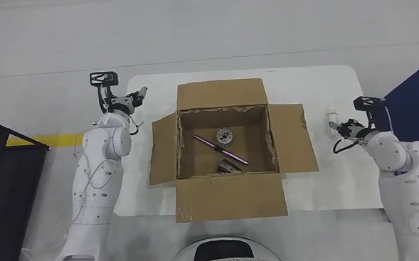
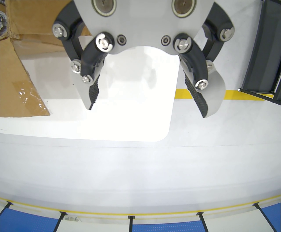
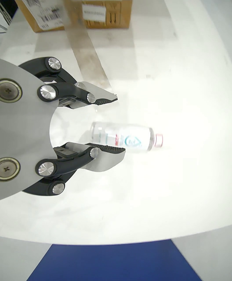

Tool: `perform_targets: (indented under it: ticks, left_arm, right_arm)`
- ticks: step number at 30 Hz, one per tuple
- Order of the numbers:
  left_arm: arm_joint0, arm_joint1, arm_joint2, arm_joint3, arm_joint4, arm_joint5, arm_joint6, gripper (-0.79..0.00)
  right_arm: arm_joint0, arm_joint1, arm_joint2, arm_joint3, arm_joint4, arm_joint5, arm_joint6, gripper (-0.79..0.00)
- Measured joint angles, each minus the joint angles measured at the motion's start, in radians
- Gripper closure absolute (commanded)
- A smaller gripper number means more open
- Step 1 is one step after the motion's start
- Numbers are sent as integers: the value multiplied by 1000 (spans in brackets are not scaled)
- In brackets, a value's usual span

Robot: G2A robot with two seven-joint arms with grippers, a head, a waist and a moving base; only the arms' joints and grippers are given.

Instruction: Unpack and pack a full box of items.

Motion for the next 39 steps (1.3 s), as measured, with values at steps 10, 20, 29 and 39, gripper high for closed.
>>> perform_targets:
  ticks: [10, 20, 29, 39]
  left_arm:
    - [0, 0, 0, 0, 0, 0, 0, -785]
    - [0, 0, 0, 0, 0, 0, 0, -785]
    - [0, 0, 0, 0, 0, 0, 0, -785]
    - [0, 0, 0, 0, 0, 0, 0, -785]
  right_arm:
    - [115, -2, -81, 155, -69, 16, -20, -329]
    - [68, -2, -77, 97, -59, 51, -41, 0]
    - [-210, -7, 153, -138, 337, -170, -278, 0]
    - [-436, -13, 216, -475, 502, -460, -294, 0]
